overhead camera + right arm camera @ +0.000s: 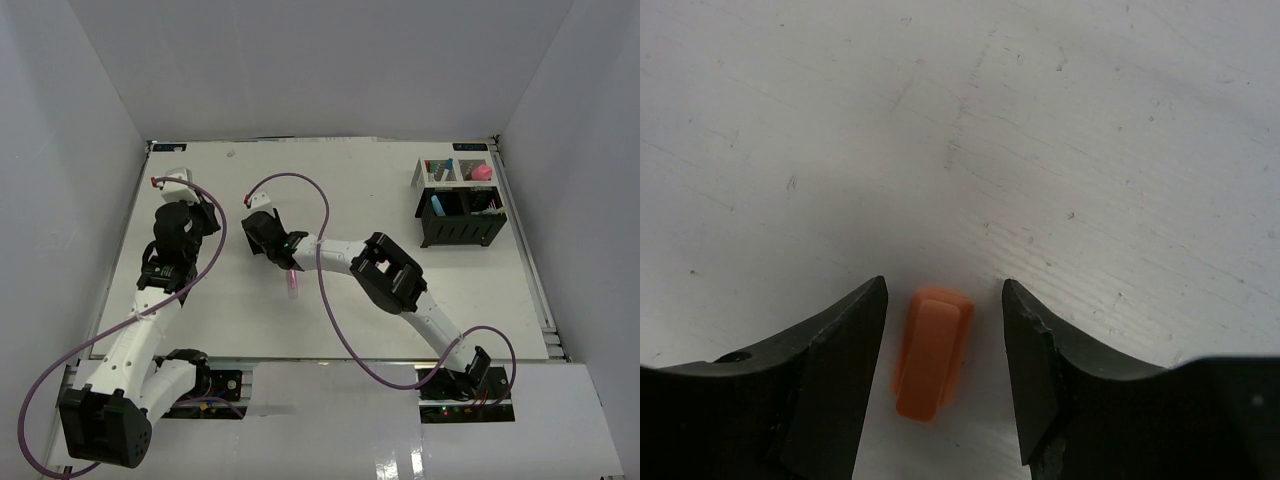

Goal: Sort the stationery into containers
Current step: Close the pen cap on the pen.

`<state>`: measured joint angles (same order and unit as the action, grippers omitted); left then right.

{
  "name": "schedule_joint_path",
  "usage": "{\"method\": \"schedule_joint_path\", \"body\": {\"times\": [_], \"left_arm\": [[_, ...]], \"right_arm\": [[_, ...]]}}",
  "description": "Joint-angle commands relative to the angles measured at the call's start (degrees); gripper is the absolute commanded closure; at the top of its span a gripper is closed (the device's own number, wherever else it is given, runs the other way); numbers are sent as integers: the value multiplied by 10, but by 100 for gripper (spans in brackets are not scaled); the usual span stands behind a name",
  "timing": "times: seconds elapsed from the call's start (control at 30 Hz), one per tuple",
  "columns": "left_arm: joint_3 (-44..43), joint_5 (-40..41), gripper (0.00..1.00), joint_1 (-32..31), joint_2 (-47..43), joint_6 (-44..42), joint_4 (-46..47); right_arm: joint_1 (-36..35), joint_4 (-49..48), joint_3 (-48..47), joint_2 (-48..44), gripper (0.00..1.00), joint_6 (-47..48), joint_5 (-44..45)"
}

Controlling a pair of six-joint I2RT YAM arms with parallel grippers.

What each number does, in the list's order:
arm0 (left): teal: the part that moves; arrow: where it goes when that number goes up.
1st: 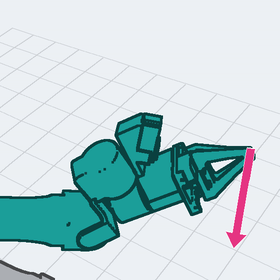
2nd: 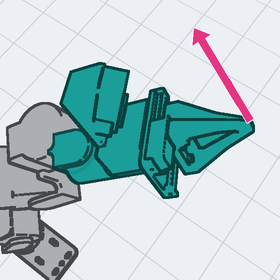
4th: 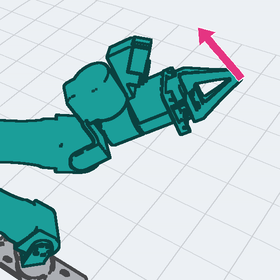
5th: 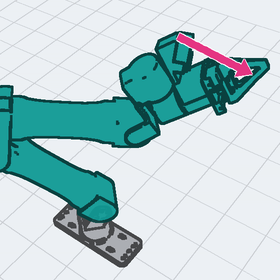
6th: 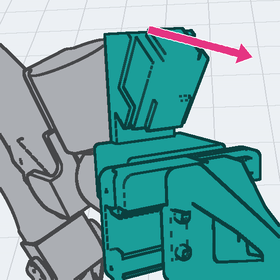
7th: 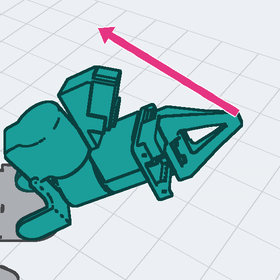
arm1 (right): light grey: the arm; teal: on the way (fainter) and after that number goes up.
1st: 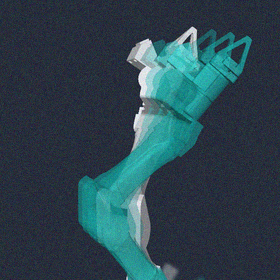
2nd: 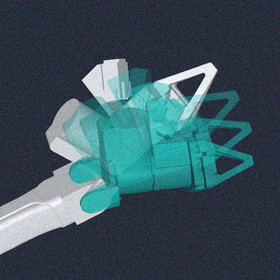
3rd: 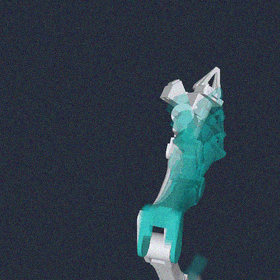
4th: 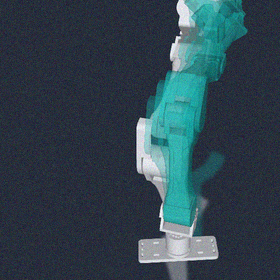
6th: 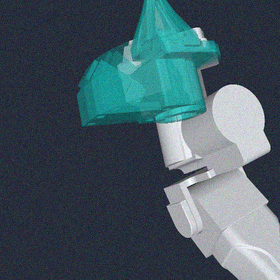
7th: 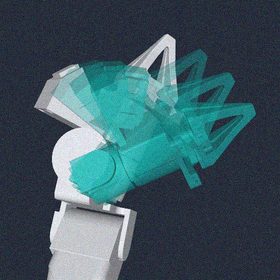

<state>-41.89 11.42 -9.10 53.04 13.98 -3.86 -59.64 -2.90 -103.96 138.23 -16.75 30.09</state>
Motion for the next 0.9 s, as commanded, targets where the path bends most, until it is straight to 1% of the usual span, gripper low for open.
{"method": "schedule_joint_path", "body": {"times": [0.0, 0.03, 0.07, 0.13, 0.17, 0.2, 0.23, 0.3, 0.33, 0.4, 0.47, 0.5, 0.53, 0.57, 0.6, 0.63, 0.67, 0.7, 0.73, 0.77, 0.8, 0.87], "left_arm": [[1, -20, 80, 3, -13, -3, 13], [1, -22, 80, 2, -12, -3, 14], [0, -24, 80, 2, -12, -3, 13], [0, -29, 80, 2, -13, -4, 15], [1, -31, 80, 3, -14, -5, 16], [1, -32, 80, 2, -14, -4, 17], [1, -39, 80, 2, -14, -6, 17], [2, -49, 80, 2, -14, -7, 22], [2, -61, 80, 3, -14, -8, 24], [3, -84, 80, 2, -15, -11, 28], [6, -111, 79, 3, -16, -18, 33], [8, -164, 78, 3, -17, -21, 36], [9, -188, 78, 3, -15, -26, 59], [9, -213, 78, 2, -14, -29, 63], [9, -237, 78, 2, -14, -30, 68], [10, -289, 78, 2, -13, -33, 79], [12, -318, 78, 2, -13, -33, 87], [16, -345, 78, 3, -14, -34, 96], [17, -396, 78, 2, -14, -35, 111], [18, -418, 78, 1, -14, -36, 115], [20, -437, 78, 0, -14, -36, 124], [20, -473, 79, -12, -11, -40, 128]], "right_arm": [[1, -1, -22, 6, 44, -14, 2], [2, 1, -22, 6, 46, -14, 1], [1, 2, -19, 5, 50, -14, -3], [1, 5, -18, 0, 56, -13, -8], [2, 7, -14, -2, 64, -13, -11], [1, 8, -11, -7, 68, -11, -11], [1, 9, -8, -17, 75, -12, -13], [2, 10, 6, -31, 80, -12, -13], [1, 9, 10, -48, 84, -11, -15], [1, 6, 25, -80, 88, -5, -19], [2, 4, 46, -108, 90, 7, -22], [2, 2, 56, -139, 91, 13, -22], [1, 0, 68, -159, 92, 16, -21], [2, -4, 100, -178, 92, 24, -20], [2, -9, 119, -221, 92, 29, -14], [2, -23, 141, -245, 92, 33, -11], [2, -29, 162, -267, 92, 37, -7], [3, -33, 203, -312, 92, 42, -1], [6, -42, 222, -335, 92, 44, 1], [7, -46, 241, -357, 92, 46, 4], [10, -49, 276, -400, 92, 51, 11], [12, -58, 305, -441, 92, 58, 21]]}}
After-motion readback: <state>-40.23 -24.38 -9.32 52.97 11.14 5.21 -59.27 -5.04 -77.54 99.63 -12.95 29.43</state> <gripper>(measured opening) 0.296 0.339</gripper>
